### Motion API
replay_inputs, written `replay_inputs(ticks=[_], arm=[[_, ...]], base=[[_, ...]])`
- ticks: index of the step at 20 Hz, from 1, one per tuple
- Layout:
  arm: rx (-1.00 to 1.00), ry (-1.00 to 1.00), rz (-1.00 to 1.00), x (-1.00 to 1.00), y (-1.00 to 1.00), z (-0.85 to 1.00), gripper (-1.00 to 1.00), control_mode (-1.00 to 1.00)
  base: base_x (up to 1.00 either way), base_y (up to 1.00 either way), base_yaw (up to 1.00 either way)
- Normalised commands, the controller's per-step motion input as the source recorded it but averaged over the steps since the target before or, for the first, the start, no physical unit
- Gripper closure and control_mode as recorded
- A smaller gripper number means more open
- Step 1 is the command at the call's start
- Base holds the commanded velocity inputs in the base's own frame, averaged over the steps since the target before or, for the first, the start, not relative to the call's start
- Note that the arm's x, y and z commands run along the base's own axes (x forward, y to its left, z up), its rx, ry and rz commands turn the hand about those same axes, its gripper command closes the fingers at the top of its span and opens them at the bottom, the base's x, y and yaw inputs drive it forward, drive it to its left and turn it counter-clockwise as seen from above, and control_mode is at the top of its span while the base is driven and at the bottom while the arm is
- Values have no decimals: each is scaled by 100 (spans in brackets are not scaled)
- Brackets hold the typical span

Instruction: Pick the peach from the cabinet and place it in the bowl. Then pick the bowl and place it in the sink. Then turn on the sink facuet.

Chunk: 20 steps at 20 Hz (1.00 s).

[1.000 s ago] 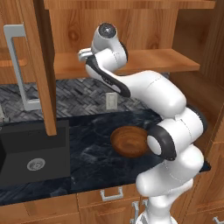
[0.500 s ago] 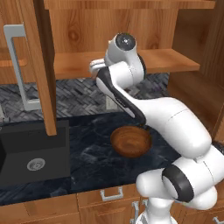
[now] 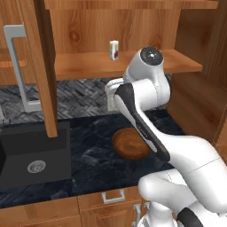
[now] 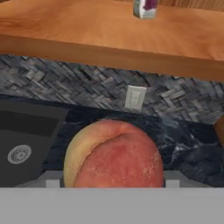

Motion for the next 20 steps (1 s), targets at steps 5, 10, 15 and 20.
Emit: replay_inputs(ticks=[5,10,15,20], arm=[[0,31,-2,-89,-49,-71,100,-100],[0,29,-1,-14,-38,-99,100,-100],[0,20,0,26,-21,-98,100,-100],[0,10,0,60,0,-85,100,-100]], base=[[0,0,0],[0,0,0],[0,0,0],[0,0,0]])
